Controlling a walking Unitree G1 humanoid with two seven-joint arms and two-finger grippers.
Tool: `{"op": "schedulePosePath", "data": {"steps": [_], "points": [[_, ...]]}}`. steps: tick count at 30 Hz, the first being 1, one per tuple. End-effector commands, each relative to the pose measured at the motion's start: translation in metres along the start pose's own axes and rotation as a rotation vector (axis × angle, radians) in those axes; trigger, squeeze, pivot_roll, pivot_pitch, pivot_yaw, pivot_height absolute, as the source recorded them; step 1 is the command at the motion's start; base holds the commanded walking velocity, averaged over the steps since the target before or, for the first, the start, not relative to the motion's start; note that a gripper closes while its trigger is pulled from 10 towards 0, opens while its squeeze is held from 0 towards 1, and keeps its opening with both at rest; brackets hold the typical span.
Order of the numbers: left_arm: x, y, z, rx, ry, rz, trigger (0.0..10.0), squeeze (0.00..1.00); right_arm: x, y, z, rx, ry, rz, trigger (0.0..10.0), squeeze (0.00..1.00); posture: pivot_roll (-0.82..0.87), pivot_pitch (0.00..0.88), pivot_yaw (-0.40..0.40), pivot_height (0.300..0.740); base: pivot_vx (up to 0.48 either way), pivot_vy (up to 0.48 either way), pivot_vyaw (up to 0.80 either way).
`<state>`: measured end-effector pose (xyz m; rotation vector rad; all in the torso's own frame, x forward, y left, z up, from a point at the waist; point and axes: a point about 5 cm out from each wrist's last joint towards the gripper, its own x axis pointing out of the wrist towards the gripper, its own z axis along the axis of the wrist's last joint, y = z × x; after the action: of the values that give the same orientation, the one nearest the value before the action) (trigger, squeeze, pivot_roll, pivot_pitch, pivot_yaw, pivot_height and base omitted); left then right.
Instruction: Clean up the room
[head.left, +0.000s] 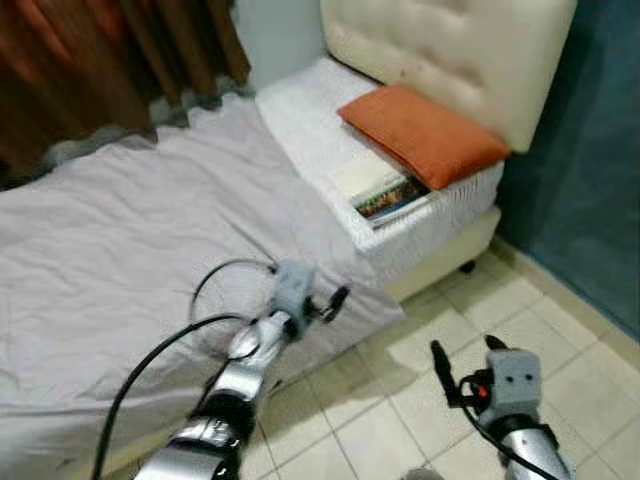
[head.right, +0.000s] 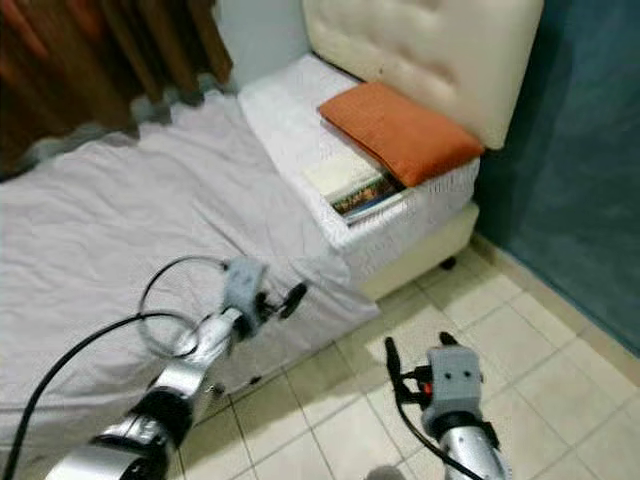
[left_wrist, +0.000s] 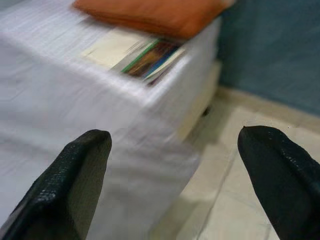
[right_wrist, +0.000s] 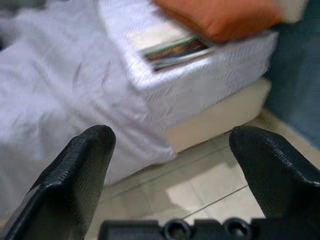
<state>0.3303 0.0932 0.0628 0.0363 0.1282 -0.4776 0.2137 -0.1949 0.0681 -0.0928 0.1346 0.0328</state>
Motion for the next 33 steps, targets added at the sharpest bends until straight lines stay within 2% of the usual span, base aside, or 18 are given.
{"op": "schedulePosePath", "data": {"steps": [1, 2, 3, 4, 5, 6, 7, 8, 12, 16, 21, 25, 27, 28, 29, 30, 32, 33], "points": [[-0.009, 0.02, 0.003, -0.005, -0.031, 0.061, 10.0, 1.0, 0.002, 0.0, -0.001, 0.031, -0.007, -0.013, 10.0, 0.0, -0.23, 0.026, 0.168, 0.74, 0.0, 0.0, 0.0], [-0.018, 0.028, -0.001, -0.008, -0.032, 0.089, 10.0, 1.0, 0.006, -0.002, 0.001, 0.037, -0.018, -0.028, 10.0, 0.0, -0.22, 0.014, 0.165, 0.74, 0.0, 0.0, 0.0], [-0.018, 0.028, -0.001, -0.008, -0.032, 0.089, 10.0, 1.0, 0.006, -0.002, 0.001, 0.037, -0.018, -0.028, 10.0, 0.0, -0.22, 0.014, 0.165, 0.74, 0.0, 0.0, 0.0], [-0.036, 0.034, -0.011, 0.006, -0.029, 0.121, 10.0, 1.0, 0.01, -0.006, 0.004, 0.064, -0.039, -0.06, 10.0, 0.0, -0.18, 0.0, 0.147, 0.74, 0.0, 0.0, 0.0], [-0.036, 0.034, -0.011, 0.006, -0.029, 0.121, 10.0, 1.0, 0.01, -0.006, 0.004, 0.064, -0.039, -0.06, 10.0, 0.0, -0.18, 0.0, 0.147, 0.74, 0.0, 0.0, 0.0], [-0.056, 0.039, -0.025, 0.008, -0.009, 0.194, 10.0, 0.34, 0.019, -0.011, 0.007, 0.108, -0.062, -0.099, 10.0, 0.0, -0.17, 0.0, 0.127, 0.74, 0.0, 0.0, -0.77], [-0.056, 0.039, -0.025, 0.008, -0.009, 0.194, 10.0, 0.34, 0.019, -0.011, 0.007, 0.108, -0.062, -0.099, 10.0, 0.0, -0.17, 0.0, 0.127, 0.74, 0.0, 0.0, -0.77], [-0.059, 0.042, -0.03, -0.003, -0.005, 0.242, 10.0, 0.0, 0.023, -0.012, 0.006, 0.107, -0.063, -0.103, 10.0, 0.0, -0.16, 0.0, 0.116, 0.74, 0.0, 0.0, -0.76], [-0.058, 0.044, -0.032, -0.026, -0.023, 0.302, 10.0, 0.0, 0.029, -0.015, 0.001, 0.092, -0.043, -0.101, 10.0, 0.0, -0.16, 0.0, 0.092, 0.74, 0.0, 0.0, -0.76], [-0.072, 0.048, -0.035, -0.014, -0.032, 0.379, 10.0, 0.0, 0.026, -0.02, -0.006, 0.091, -0.012, -0.098, 10.0, 0.0, -0.13, 0.0, 0.054, 0.74, 0.0, 0.0, -0.74], [-0.074, 0.037, -0.029, -0.01, -0.042, 0.343, 10.0, 0.0, 0.027, -0.02, -0.013, 0.066, 0.013, -0.075, 10.0, 0.0, -0.12, 0.0, 0.053, 0.74, 0.0, -0.26, -0.74], [-0.074, 0.033, -0.033, 0.0, -0.025, 0.322, 10.0, 0.0, 0.029, -0.02, -0.015, 0.069, 0.008, -0.078, 10.0, 0.0, -0.12, 0.0, 0.048, 0.74, 0.0, -0.471, -0.74], [-0.077, 0.033, -0.036, -0.031, -0.03, 0.33, 10.0, 0.0, 0.027, -0.02, -0.015, 0.053, 0.003, -0.072, 10.0, 0.0, -0.13, 0.0, 0.044, 0.74, 0.0, -0.469, -0.73], [-0.084, 0.036, -0.038, -0.138, -0.053, 0.374, 10.0, 0.0, 0.025, -0.023, -0.015, 0.047, -0.003, -0.081, 10.0, 0.0, -0.13, 0.0, 0.029, 0.74, 0.0, -0.469, -0.74], [-0.088, 0.037, -0.038, -0.177, -0.064, 0.389, 10.0, 0.0, 0.024, -0.025, -0.015, 0.049, -0.005, -0.089, 10.0, 0.0, -0.13, 0.0, 0.026, 0.74, 0.0, -0.469, -0.74], [-0.088, 0.037, -0.038, -0.177, -0.064, 0.389, 10.0, 0.0, 0.024, -0.025, -0.015, 0.049, -0.005, -0.089, 10.0, 0.0, -0.13, 0.0, 0.026, 0.74, 0.0, -0.469, -0.74], [-0.097, 0.032, -0.038, -0.218, -0.091, 0.38, 10.0, 0.0, 0.019, -0.026, -0.014, 0.063, -0.013, -0.098, 10.0, 0.0, -0.13, 0.0, 0.016, 0.74, 0.0, -0.435, -0.74], [-0.108, 0.024, -0.038, -0.229, -0.112, 0.329, 10.0, 0.0, 0.01, -0.024, -0.013, 0.08, -0.02, -0.087, 10.0, 0.0, -0.13, 0.0, 0.009, 0.74, 0.356, -0.319, -0.74]]}}
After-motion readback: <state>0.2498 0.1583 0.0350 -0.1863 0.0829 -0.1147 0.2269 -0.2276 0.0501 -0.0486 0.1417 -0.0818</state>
